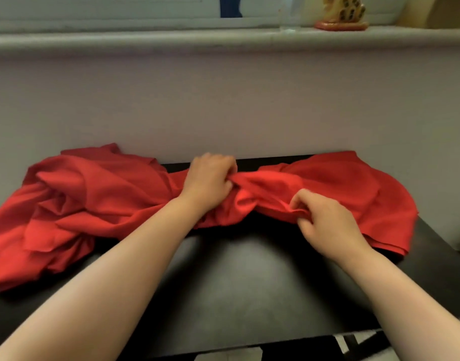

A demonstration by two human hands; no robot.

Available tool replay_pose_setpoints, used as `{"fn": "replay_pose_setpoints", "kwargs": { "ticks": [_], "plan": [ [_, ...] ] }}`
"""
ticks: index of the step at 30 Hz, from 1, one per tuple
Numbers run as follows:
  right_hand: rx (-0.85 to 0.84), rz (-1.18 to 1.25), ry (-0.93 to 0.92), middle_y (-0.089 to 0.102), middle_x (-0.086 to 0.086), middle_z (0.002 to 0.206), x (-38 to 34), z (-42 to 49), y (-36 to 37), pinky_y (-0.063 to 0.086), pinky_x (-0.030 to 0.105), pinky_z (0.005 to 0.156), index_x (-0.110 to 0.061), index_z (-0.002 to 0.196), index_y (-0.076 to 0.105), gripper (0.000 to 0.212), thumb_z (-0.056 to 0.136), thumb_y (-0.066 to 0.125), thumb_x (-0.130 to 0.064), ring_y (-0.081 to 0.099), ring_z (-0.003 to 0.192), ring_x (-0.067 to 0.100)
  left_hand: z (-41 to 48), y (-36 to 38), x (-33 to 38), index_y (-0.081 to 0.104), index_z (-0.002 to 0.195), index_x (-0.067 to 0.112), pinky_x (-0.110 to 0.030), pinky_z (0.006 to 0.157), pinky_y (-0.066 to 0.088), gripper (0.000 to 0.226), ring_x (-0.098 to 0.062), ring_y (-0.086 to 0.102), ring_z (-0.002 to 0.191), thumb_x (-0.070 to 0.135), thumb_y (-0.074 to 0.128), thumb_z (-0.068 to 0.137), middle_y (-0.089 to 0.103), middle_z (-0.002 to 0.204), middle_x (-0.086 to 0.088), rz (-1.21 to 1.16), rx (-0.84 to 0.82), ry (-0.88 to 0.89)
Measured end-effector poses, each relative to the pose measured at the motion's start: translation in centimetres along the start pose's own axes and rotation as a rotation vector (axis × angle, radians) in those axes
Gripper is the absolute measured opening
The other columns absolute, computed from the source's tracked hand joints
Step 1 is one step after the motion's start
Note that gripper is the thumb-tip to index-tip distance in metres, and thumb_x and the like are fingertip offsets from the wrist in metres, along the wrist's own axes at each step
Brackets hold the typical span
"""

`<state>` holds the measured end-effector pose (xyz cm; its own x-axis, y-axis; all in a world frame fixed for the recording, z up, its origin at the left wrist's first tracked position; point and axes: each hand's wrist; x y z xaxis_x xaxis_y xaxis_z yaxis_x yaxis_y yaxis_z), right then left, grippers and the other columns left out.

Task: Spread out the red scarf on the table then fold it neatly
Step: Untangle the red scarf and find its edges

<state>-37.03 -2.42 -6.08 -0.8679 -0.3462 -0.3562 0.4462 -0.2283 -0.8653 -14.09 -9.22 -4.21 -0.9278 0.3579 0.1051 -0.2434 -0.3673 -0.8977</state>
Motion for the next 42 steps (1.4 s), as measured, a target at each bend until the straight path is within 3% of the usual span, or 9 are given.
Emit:
{"fn": "replay_pose_setpoints", "kwargs": {
  "ticks": [3,7,15,18,21,25,28,32,42],
  "plan": [
    [0.105,0.019,0.083,0.068,-0.002,0.092,0.1,0.4,-0.4,0.037,0.031,0.064,-0.024,0.088,0.058,0.024,0.074,0.056,-0.005,0.062,0.089,0.031,-0.5,-1.5,0.0,0.053,0.08,0.01,-0.032,0.078,0.042,0.012,-0.025,0.058,0.089,0.011,0.053,0.068,0.065,0.092,-0.008,-0.373,0.213,0.142],
    [0.089,-0.007,0.127,0.068,0.004,0.095,-0.5,1.0,-0.4,0.036,0.034,0.065,-0.023,0.088,0.058,0.023,0.075,0.053,-0.005,0.061,0.092,0.034,-2.4,-2.9,0.3,0.041,0.071,0.016,-0.032,0.076,0.045,0.023,-0.02,0.056,0.082,-0.001,0.054,0.065,0.063,0.087,-0.012,-0.636,0.111,0.26],
    [0.084,0.041,0.163,0.066,0.003,0.091,-1.2,1.4,-1.0,0.038,0.034,0.067,-0.023,0.086,0.057,0.023,0.075,0.052,-0.003,0.059,0.09,0.033,-5.5,-2.7,-2.0,0.031,0.064,0.028,-0.037,0.063,0.044,0.032,-0.02,0.051,0.068,0.029,0.061,0.074,0.057,0.077,-0.002,-0.368,0.088,0.282],
    [0.081,0.092,0.158,0.058,-0.005,0.072,-1.3,1.4,-1.4,0.043,0.035,0.067,-0.025,0.081,0.056,0.024,0.073,0.053,-0.002,0.056,0.078,0.03,-6.4,-2.0,-0.5,0.051,0.099,0.019,-0.031,0.075,0.046,0.046,-0.014,0.057,0.088,0.05,0.067,0.07,0.061,0.1,0.002,-0.249,-0.144,0.205],
    [0.061,0.115,0.119,0.045,-0.014,0.058,-1.2,1.1,-2.0,0.043,0.035,0.065,-0.026,0.078,0.055,0.028,0.071,0.053,0.001,0.047,0.066,0.022,-5.3,-1.2,-0.8,0.051,0.11,0.02,-0.039,0.079,0.049,0.036,-0.028,0.059,0.106,0.031,0.06,0.078,0.061,0.114,-0.005,0.069,-0.266,0.071],
    [0.091,0.13,0.094,0.048,-0.017,0.06,-0.9,1.0,-2.3,0.043,0.033,0.064,-0.028,0.077,0.054,0.03,0.069,0.055,0.001,0.048,0.064,0.019,-0.8,-4.8,-1.1,0.058,0.102,0.022,-0.041,0.074,0.047,0.032,-0.037,0.061,0.094,0.007,0.051,0.075,0.062,0.108,-0.009,-0.001,0.126,-0.224],
    [0.176,0.126,0.088,0.049,-0.016,0.062,-1.1,1.1,-2.2,0.035,0.029,0.061,-0.025,0.078,0.056,0.028,0.068,0.054,0.001,0.046,0.063,0.017,0.9,-4.9,0.0,0.059,0.101,0.016,-0.043,0.062,0.048,0.035,-0.038,0.059,0.075,0.004,0.039,0.075,0.055,0.099,-0.014,0.027,0.462,-0.091],
    [-0.046,-0.04,0.174,0.059,-0.005,0.087,-0.7,1.2,-1.7,0.042,0.032,0.071,-0.028,0.084,0.059,0.025,0.072,0.056,-0.007,0.059,0.091,0.026,0.6,-0.4,-1.8,0.06,0.117,0.017,-0.042,0.082,0.045,0.036,-0.037,0.055,0.102,0.013,0.037,0.089,0.057,0.114,-0.014,0.292,-0.045,-0.073],
    [-0.139,-0.119,0.024,0.067,-0.001,0.103,-1.8,1.8,0.9,0.045,0.036,0.08,-0.026,0.095,0.065,0.013,0.083,0.061,-0.024,0.059,0.101,0.028,-2.9,0.3,-1.7,0.07,0.096,0.009,-0.029,0.079,0.044,0.031,-0.027,0.067,0.084,0.025,0.044,0.089,0.071,0.093,-0.009,-0.174,0.144,0.178]
  ]
}}
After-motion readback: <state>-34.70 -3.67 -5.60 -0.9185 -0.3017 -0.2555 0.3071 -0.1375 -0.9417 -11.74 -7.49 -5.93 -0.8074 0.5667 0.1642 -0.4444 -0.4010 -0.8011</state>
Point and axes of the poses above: each hand's wrist, its own z-axis towards the middle knuckle, its own y-axis out of the palm, x = y × z
